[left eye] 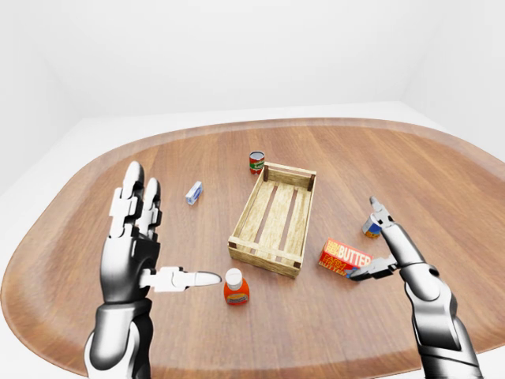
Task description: Pick up the butter and put it in the tray.
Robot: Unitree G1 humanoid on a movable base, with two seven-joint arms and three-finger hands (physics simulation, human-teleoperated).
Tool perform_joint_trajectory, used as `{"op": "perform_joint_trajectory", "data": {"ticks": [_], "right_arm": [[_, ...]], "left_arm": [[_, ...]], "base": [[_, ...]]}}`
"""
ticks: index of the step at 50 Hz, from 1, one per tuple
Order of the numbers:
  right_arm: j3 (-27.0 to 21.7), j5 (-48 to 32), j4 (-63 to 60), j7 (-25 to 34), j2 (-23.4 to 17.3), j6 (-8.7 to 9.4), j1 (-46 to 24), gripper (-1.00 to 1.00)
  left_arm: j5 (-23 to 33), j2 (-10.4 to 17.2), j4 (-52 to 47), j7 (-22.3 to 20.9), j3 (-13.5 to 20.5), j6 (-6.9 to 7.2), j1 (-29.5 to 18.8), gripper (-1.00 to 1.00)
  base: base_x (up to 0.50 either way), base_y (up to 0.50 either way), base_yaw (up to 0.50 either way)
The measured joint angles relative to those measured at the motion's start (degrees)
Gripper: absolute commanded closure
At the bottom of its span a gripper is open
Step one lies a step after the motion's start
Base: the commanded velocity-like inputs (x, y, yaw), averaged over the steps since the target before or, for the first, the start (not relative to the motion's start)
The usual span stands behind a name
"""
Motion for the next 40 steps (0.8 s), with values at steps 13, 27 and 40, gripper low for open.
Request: {"op": "perform_joint_trajectory", "data": {"ticks": [13,27,40], "right_arm": [[3.0,0.0,14.6,-3.2,-4.0,0.0,-6.3,-1.0],[5.9,-0.3,24.5,-4.6,-5.8,0.0,-11.6,-1.0],[7.6,-0.7,29.5,-5.1,-6.3,0.0,-13.9,-1.0]], "left_arm": [[-0.1,0.1,0.1,0.0,0.2,0.0,-0.1,-1.0],[-0.1,0.1,0.1,0.1,0.2,0.0,-0.2,-1.0],[-0.1,0.1,0.2,0.1,0.2,0.0,-0.3,-1.0]], "base": [[0.0,0.0,0.0],[0.0,0.0,0.0],[0.0,0.0,0.0]]}}
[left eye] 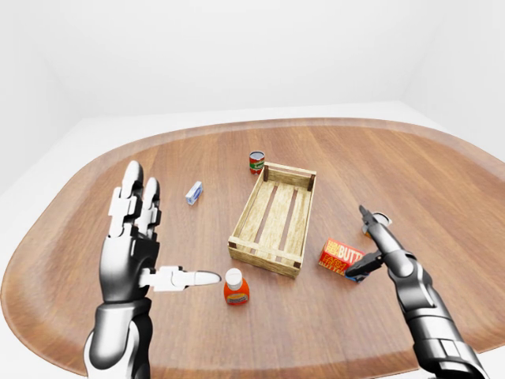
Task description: Pick up the butter and put it in the tray.
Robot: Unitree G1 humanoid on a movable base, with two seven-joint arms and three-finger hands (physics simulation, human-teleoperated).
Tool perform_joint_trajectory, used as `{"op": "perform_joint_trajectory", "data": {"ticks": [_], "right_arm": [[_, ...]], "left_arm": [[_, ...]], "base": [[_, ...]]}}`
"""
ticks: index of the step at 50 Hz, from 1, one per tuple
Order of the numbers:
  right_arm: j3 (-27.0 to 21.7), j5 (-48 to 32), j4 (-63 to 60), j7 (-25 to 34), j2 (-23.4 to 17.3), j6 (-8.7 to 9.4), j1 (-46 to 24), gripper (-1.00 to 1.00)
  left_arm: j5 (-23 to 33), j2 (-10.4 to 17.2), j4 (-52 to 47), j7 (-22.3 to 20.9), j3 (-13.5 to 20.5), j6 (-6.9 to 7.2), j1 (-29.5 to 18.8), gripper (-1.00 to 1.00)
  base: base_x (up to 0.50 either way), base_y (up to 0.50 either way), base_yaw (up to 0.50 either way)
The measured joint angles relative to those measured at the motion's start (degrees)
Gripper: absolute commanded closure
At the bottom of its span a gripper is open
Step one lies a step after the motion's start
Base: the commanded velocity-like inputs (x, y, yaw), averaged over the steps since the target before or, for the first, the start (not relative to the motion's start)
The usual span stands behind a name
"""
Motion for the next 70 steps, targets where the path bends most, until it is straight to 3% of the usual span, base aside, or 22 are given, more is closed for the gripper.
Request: {"op": "perform_joint_trajectory", "data": {"ticks": [70], "right_arm": [[6.6,-4.9,24.5,-3.8,-0.8,0.0,-11.6,-1.0]], "left_arm": [[-0.2,0.1,0.1,0.0,0.2,0.0,-0.2,-1.0]], "base": [[0.0,0.0,0.0]]}}
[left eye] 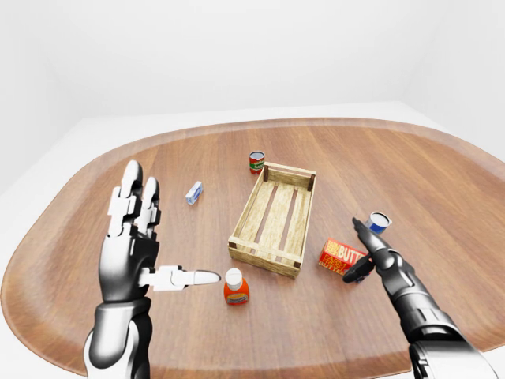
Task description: Pick up the butter and put it in the tray.
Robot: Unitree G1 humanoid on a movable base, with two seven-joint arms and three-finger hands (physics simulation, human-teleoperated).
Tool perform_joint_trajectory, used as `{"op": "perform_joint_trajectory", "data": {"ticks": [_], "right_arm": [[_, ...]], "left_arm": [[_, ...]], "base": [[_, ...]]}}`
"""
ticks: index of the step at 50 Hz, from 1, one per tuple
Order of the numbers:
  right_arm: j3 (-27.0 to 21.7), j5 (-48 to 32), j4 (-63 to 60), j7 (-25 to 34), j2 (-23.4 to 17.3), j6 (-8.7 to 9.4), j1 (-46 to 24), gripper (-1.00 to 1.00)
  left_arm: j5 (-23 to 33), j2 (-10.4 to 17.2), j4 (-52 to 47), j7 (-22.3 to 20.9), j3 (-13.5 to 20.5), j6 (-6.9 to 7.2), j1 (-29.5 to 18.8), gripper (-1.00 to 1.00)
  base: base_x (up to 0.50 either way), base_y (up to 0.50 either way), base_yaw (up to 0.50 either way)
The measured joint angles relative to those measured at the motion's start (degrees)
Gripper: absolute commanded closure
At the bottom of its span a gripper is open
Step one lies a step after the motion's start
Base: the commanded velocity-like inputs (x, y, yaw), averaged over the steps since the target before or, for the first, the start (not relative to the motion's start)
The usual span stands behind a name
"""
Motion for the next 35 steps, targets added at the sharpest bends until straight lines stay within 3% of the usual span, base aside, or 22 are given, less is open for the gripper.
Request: {"op": "perform_joint_trajectory", "data": {"ticks": [35], "right_arm": [[1.4,-1.2,7.6,-1.1,0.1,0.0,-2.8,-1.0]], "left_arm": [[0.0,0.0,0.1,0.0,0.0,0.0,-0.1,-1.0]], "base": [[0.0,0.0,0.0]]}}
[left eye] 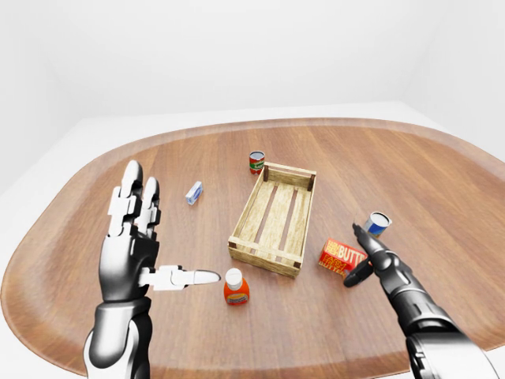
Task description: Pick up the butter and put it in the tray.
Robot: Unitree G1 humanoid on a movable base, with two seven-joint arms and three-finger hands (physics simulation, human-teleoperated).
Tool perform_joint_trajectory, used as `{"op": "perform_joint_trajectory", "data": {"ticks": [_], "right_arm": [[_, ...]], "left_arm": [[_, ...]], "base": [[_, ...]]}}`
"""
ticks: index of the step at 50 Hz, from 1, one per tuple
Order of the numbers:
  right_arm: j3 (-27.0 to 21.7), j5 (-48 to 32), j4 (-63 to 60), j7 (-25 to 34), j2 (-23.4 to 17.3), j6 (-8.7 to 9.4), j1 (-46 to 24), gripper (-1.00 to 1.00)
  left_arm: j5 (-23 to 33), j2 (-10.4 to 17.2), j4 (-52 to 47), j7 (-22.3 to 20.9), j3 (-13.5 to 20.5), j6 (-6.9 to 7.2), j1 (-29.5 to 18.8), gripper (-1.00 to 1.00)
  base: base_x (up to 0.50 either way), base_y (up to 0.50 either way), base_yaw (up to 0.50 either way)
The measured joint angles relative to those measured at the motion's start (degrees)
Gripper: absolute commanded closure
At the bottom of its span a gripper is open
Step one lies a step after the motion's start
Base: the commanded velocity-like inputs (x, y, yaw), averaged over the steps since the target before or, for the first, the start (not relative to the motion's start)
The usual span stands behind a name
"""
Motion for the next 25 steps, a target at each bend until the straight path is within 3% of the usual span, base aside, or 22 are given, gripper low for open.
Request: {"op": "perform_joint_trajectory", "data": {"ticks": [25], "right_arm": [[0.1,0.1,3.1,-1.2,0.6,0.0,-0.4,-1.0]], "left_arm": [[0.0,0.0,-0.3,-0.1,0.0,0.0,0.2,-1.0]], "base": [[0.0,0.0,0.0]]}}
